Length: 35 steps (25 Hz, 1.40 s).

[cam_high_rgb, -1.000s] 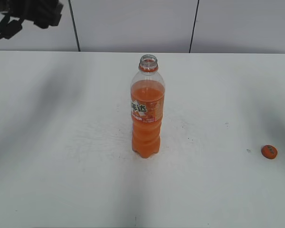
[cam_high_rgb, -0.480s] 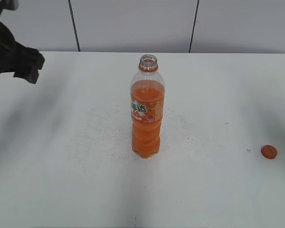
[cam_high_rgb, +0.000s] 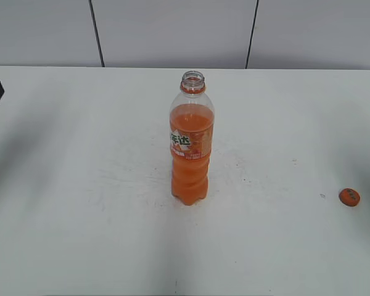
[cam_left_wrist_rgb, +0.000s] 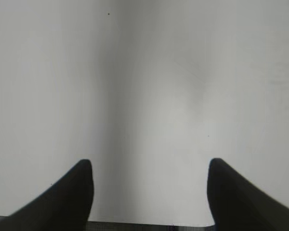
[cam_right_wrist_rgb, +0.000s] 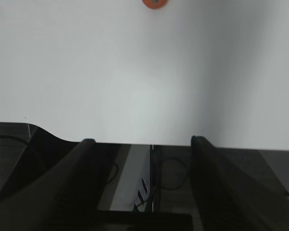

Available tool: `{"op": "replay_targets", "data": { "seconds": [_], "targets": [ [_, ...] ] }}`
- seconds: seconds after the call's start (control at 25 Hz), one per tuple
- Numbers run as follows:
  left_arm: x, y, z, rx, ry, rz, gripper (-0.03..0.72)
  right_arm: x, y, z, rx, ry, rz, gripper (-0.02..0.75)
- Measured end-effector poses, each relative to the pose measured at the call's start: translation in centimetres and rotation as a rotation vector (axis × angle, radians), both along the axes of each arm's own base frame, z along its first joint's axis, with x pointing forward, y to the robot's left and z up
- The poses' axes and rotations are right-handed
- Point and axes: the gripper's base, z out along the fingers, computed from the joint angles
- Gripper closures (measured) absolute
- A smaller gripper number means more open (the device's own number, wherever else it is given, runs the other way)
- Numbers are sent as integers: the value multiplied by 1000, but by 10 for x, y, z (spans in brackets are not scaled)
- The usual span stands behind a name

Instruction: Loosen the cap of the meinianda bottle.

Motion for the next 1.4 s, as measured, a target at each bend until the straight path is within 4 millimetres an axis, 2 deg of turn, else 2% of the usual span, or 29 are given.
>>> {"op": "replay_targets", "data": {
  "seconds": [0.2,0.4,0.56,0.72,1.0,1.24,1.4],
  "targets": [
    [-33,4,16,-30,-48,6,239,-6,-6,3,-66,20,-49,278],
    [-88,12,21,-48,-109,7,242,-24,-6,25,-86,-88,-60,278],
    [-136,20,23,-62,-197,5,253,-54,-3,45,-93,-220,-68,278],
    [-187,28,26,-78,-379,-34,267,-94,0,51,-104,-339,-73,278],
    [-257,32,15,-121,-723,-208,277,-139,4,39,-113,-450,-77,278],
    [-295,35,14,-140,-959,-256,280,-183,8,39,-143,-650,-46,279],
    [-296,34,12,-153,-987,-261,280,-210,11,36,-177,-790,-12,279]
  ]
}}
